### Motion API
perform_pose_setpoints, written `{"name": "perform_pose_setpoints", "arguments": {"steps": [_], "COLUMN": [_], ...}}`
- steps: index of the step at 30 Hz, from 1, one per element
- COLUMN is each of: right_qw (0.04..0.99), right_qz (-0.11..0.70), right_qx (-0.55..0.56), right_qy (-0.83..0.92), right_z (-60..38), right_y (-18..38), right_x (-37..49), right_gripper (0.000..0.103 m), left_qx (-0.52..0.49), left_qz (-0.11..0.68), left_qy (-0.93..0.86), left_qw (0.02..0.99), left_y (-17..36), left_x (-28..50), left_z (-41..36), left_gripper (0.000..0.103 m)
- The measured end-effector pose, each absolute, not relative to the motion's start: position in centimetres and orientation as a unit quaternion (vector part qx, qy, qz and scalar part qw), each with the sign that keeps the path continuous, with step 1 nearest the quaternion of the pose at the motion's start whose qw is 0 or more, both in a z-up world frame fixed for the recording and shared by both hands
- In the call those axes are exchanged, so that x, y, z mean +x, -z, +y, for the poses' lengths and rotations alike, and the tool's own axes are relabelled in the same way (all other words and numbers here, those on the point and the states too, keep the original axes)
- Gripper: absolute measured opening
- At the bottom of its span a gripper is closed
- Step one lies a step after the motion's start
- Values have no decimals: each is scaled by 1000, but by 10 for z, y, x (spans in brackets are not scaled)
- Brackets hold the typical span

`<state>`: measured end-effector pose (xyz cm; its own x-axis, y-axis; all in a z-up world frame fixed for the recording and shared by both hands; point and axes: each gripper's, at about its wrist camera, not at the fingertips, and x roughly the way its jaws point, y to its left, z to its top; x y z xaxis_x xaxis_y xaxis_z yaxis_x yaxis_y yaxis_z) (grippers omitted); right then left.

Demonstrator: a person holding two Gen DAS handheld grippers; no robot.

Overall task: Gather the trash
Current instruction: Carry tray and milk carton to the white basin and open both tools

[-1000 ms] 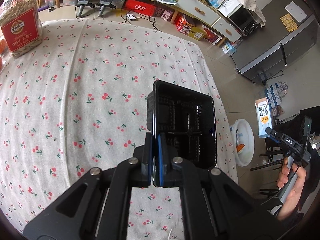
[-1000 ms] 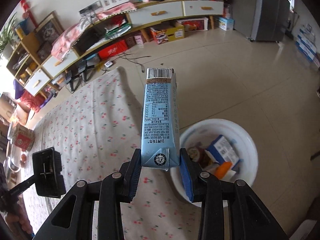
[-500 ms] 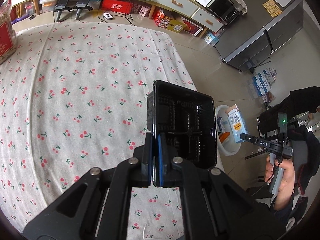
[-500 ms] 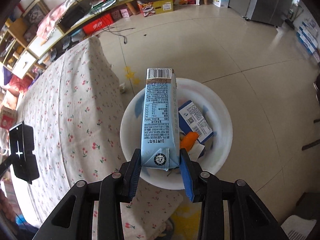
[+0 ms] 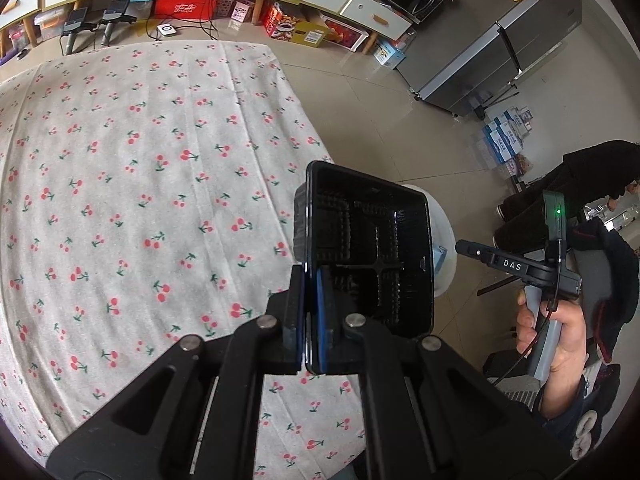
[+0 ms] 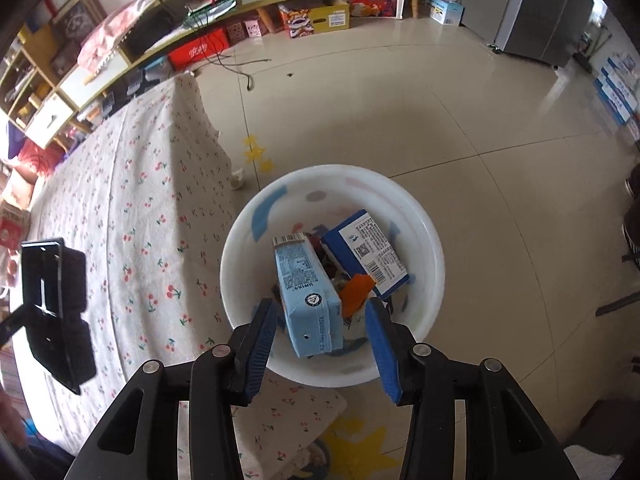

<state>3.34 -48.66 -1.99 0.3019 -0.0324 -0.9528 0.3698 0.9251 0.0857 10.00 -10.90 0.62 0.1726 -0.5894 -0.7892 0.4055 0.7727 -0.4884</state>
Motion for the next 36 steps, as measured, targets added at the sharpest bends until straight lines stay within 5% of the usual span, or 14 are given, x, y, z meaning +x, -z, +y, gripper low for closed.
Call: {"name": "perform_pose_setpoints", "arguments": {"steps": [2, 6, 15, 24, 28, 36], "right_qw": [791, 748, 727, 758, 773, 778], "right_qz": [581, 647, 673, 584, 510, 490], "right_qx": [154, 110, 124, 245, 291, 320], "right_qy": [114, 99, 63, 156, 241, 229], "right_z": [-486, -471, -465, -529, -558, -569], "right_y": [23, 63, 82, 36, 7, -1], "right_x": [35, 42, 39, 1, -29, -28], "right_gripper": [46, 23, 23, 25, 37, 37], "left_qx": [-79, -78, -89, -84, -62, 41], "left_qz": [552, 554, 560, 569, 574, 597], "left_qy": [335, 343, 361, 364, 369, 329], "left_qw": [759, 755, 741, 733, 728, 731], "left_y": [-8, -10, -9, -5, 2, 14], "left_x": [98, 99, 101, 104, 102, 98], "left_z": [-123, -145, -189, -230, -269, -344], "left_gripper": [6, 6, 6, 6, 6, 6]}}
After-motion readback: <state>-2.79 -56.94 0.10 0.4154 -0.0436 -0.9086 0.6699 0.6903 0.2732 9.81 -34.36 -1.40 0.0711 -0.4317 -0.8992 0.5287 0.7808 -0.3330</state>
